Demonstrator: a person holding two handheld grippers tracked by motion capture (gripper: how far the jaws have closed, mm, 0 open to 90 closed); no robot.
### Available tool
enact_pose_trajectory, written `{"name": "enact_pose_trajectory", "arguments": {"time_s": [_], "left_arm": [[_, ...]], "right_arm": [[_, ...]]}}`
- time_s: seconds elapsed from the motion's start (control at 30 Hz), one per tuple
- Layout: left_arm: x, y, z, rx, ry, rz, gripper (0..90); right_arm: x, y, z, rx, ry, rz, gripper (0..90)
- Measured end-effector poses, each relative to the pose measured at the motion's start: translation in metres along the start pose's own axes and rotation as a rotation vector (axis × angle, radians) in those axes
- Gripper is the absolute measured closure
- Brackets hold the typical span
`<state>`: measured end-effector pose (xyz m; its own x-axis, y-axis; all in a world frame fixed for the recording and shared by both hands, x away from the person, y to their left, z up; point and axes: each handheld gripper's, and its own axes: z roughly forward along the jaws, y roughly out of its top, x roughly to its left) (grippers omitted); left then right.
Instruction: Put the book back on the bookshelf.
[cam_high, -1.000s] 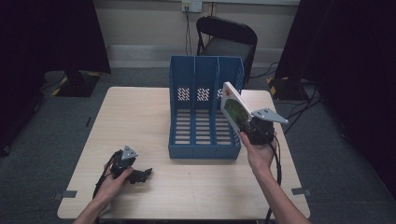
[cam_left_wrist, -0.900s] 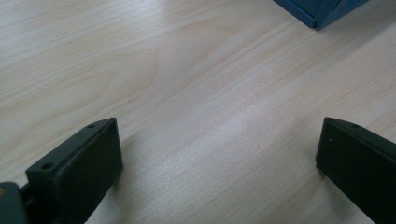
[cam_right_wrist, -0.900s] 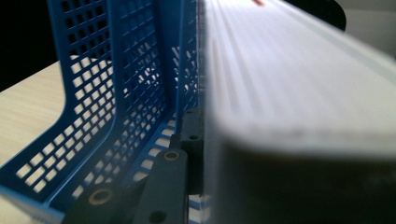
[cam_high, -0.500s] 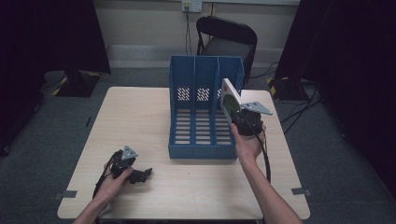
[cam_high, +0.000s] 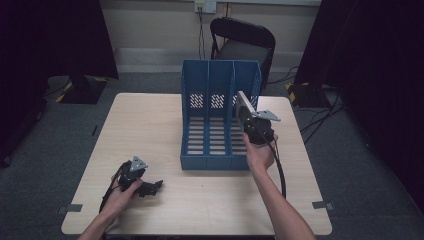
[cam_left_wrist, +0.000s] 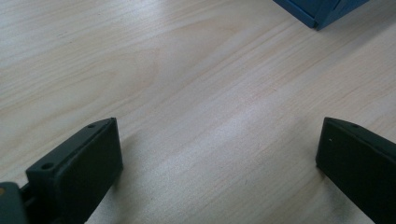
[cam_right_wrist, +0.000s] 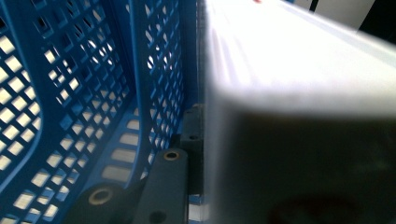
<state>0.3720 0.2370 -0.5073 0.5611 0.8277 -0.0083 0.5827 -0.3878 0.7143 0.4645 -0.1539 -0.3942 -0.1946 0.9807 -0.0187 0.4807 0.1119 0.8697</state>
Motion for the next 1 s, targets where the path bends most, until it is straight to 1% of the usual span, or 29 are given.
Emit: {"name": "enact_pose_trajectory", "arguments": {"time_s": [0.1, 0.2, 0.23, 0.27, 0.3, 0.33, 0.43, 0.5, 0.53, 0.6, 0.67, 0.73, 0.9, 0.93, 1.0], "left_arm": [[0.000, 0.000, 0.000, 0.000, 0.000, 0.000, 0.0], [0.000, 0.000, 0.000, 0.000, 0.000, 0.000, 0.0], [0.000, 0.000, 0.000, 0.000, 0.000, 0.000, 0.0], [0.000, 0.000, 0.000, 0.000, 0.000, 0.000, 0.0], [0.000, 0.000, 0.000, 0.000, 0.000, 0.000, 0.0], [0.000, 0.000, 0.000, 0.000, 0.000, 0.000, 0.0], [0.000, 0.000, 0.000, 0.000, 0.000, 0.001, 0.0], [0.000, 0.000, 0.000, 0.000, 0.000, 0.000, 0.0], [0.000, 0.000, 0.000, 0.000, 0.000, 0.000, 0.0], [0.000, 0.000, 0.000, 0.000, 0.000, 0.000, 0.0], [0.000, 0.000, 0.000, 0.000, 0.000, 0.000, 0.0], [0.000, 0.000, 0.000, 0.000, 0.000, 0.000, 0.0], [0.000, 0.000, 0.000, 0.000, 0.000, 0.000, 0.0], [0.000, 0.000, 0.000, 0.000, 0.000, 0.000, 0.0], [0.000, 0.000, 0.000, 0.000, 0.000, 0.000, 0.0]], "right_arm": [[0.002, -0.003, 0.007, 0.011, -0.011, -0.015, 76.8], [0.003, -0.004, 0.015, 0.011, -0.015, 0.001, 76.7], [0.003, -0.004, 0.015, 0.011, -0.015, 0.001, 76.7], [0.004, -0.004, 0.019, 0.020, -0.017, 0.008, 76.7], [0.004, -0.004, 0.019, 0.020, -0.017, 0.008, 76.7], [0.005, -0.004, 0.022, 0.028, -0.025, -0.006, 76.7], [0.005, -0.004, 0.023, 0.036, -0.026, -0.013, 76.7], [0.004, -0.005, 0.024, 0.044, -0.031, -0.004, 76.7], [0.003, -0.005, 0.025, 0.048, -0.032, -0.007, 76.7], [0.002, -0.005, 0.026, 0.066, -0.042, -0.004, 76.7], [0.000, -0.006, 0.027, 0.089, -0.042, 0.006, 76.7], [-0.001, -0.007, 0.029, 0.096, -0.046, -0.004, 76.7], [-0.001, -0.008, 0.032, 0.105, -0.041, -0.011, 76.7], [0.000, -0.010, 0.034, 0.119, -0.036, -0.011, 76.5], [0.001, -0.010, 0.034, 0.127, -0.030, -0.011, 76.4]]}}
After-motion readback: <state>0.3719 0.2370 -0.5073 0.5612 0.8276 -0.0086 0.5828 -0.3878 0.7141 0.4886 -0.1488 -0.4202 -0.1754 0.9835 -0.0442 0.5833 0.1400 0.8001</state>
